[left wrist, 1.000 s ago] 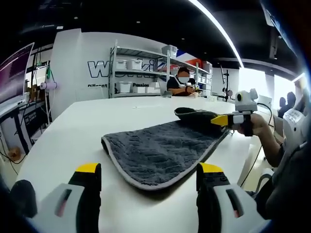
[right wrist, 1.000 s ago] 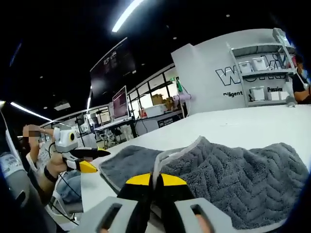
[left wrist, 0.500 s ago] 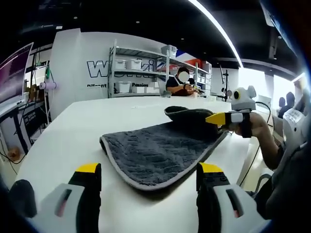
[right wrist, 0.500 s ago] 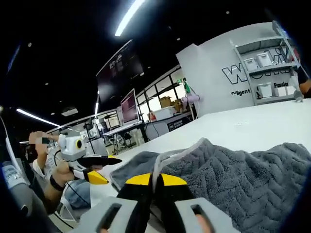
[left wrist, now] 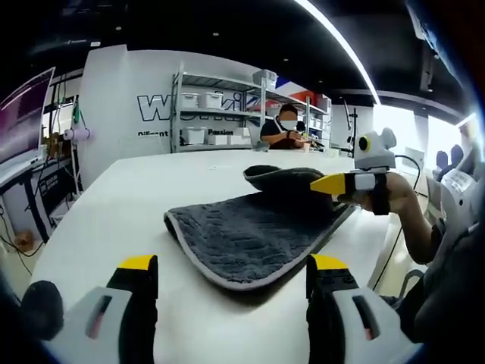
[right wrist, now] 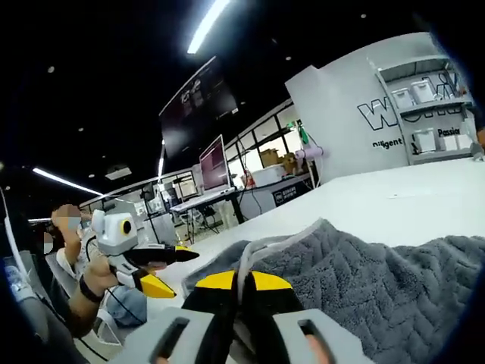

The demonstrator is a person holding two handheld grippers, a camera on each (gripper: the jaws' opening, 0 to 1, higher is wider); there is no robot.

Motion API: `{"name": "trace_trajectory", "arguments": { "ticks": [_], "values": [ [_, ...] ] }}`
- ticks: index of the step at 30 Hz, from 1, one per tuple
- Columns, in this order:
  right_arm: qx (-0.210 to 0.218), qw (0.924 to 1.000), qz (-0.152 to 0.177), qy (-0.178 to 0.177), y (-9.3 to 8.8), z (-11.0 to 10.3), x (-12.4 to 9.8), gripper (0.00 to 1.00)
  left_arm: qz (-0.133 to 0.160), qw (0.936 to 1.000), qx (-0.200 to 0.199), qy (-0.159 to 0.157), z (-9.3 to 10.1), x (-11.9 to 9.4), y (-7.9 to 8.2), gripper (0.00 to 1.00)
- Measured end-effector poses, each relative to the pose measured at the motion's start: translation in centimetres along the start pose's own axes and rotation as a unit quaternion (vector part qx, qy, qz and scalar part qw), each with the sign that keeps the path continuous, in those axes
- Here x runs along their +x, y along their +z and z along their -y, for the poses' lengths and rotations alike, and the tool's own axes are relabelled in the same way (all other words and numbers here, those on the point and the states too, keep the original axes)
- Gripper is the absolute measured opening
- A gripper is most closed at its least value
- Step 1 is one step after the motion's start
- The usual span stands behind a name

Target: Fold the towel on the table until its edges align and the towel forms a compact rectangular stack.

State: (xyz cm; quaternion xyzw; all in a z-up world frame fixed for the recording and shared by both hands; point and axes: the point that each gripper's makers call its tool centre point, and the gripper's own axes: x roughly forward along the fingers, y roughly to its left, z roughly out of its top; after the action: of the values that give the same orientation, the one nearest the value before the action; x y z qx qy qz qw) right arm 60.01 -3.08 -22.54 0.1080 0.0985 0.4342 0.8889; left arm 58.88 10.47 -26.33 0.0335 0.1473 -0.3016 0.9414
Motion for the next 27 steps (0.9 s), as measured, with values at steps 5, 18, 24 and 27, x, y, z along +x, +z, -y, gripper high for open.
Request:
{"name": "trace_trajectory", "arguments": {
  "ticks": [5, 18, 24, 27],
  "values": [
    [-0.003, 1.0000, -0.001, 0.007, 0.0, -0.8, 1.6, 0.06, 0.000, 1.0000, -0.002, 0.005, -0.5, -0.3, -0.1, 0.84],
    [0.005, 0.9993, -0.007, 0.036, -0.2, -3.3, 4.8, 0.07, 0.001, 1.0000, -0.004, 0.007, -0.9, -0.8, -0.4, 0.84],
    [0.000, 0.9987, -0.007, 0.051, 0.0, -4.5, 6.0, 0.07, 0.003, 0.9999, -0.006, 0.010, -1.2, -1.0, -0.4, 0.84],
    [-0.005, 0.9981, -0.010, 0.060, -0.1, -4.9, 6.1, 0.07, 0.004, 0.9999, -0.005, 0.011, -1.3, -1.2, -0.3, 0.84]
  ]
}}
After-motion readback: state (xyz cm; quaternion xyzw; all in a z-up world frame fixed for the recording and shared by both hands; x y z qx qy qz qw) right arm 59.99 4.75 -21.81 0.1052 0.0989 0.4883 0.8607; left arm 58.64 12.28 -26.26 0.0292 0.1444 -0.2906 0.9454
